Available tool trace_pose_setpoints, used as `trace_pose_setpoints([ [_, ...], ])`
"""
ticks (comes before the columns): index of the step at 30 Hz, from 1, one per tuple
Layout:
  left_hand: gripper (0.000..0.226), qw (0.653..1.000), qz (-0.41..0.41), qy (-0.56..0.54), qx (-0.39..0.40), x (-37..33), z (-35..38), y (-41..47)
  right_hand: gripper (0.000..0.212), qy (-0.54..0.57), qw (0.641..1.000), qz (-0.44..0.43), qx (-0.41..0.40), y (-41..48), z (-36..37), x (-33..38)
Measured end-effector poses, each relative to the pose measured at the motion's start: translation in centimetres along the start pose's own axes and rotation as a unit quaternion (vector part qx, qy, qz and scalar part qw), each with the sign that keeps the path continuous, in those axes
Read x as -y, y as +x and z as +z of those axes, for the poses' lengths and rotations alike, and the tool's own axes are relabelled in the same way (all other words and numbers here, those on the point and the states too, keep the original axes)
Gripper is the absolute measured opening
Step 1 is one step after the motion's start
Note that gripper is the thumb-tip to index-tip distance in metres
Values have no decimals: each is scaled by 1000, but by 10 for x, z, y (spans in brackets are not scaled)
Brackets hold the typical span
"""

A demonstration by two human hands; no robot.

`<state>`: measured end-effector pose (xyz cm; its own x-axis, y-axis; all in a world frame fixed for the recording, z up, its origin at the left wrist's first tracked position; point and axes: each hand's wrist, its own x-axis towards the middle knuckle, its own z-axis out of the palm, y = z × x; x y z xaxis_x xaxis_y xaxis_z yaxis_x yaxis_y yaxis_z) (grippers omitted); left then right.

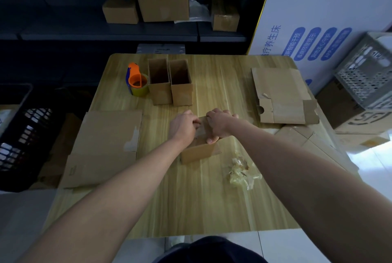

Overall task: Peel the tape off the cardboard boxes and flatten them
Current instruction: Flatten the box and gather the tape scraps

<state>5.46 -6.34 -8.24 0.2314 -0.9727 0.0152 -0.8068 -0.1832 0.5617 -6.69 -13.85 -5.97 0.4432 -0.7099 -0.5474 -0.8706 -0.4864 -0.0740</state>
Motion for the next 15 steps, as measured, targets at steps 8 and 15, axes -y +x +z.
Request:
trace_pose_setpoints([
  [8,10,1000,-10,24,5,-4,0,5,92,17,1000,-4,5,3,-1,-1],
  [15,9,998,-20,52,31,-8,-2,9,97,20,1000,-3,5,0,-3,-1],
])
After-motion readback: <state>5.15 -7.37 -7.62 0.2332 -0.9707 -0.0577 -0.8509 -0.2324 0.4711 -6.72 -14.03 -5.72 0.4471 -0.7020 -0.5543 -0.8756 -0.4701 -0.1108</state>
